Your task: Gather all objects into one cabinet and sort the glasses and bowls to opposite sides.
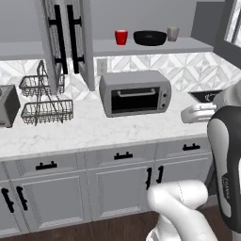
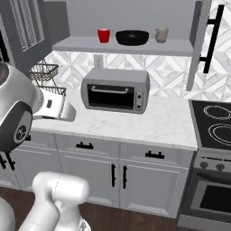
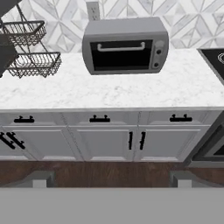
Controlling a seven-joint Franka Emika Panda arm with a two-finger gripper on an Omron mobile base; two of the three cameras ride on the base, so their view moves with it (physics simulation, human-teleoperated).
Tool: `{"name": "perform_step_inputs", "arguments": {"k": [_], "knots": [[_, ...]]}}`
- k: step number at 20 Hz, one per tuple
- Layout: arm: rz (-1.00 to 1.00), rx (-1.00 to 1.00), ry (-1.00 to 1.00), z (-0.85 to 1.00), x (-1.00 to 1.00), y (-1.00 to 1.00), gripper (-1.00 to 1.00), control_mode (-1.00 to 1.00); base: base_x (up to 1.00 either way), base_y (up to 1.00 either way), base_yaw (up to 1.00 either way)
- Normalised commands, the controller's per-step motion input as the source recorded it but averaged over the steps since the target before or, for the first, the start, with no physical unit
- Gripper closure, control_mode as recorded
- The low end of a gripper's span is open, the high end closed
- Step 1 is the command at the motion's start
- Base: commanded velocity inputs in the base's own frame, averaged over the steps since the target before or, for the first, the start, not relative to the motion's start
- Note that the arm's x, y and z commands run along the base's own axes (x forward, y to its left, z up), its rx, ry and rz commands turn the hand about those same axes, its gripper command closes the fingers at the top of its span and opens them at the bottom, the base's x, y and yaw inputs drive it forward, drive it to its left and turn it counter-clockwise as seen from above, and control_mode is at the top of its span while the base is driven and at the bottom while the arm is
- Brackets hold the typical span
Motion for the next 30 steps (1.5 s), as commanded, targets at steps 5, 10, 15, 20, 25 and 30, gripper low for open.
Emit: {"name": "perform_step_inputs", "arguments": {"k": [5,10,15,20,25,30], "knots": [[0.00,0.00,0.00,0.00,0.00,0.00,-1.00,1.00,-0.33,0.71,0.00],[0.00,0.00,0.00,0.00,0.00,0.00,-1.00,1.00,-0.27,0.94,0.00],[0.00,0.00,0.00,0.00,0.00,0.00,-1.00,1.00,-0.42,0.92,0.00],[0.00,0.00,0.00,0.00,0.00,0.00,-1.00,1.00,-0.40,0.89,0.00],[0.00,0.00,0.00,0.00,0.00,0.00,-1.00,1.00,0.00,0.72,0.01],[0.00,0.00,0.00,0.00,0.00,0.00,-1.00,1.00,0.28,0.55,0.05]]}}
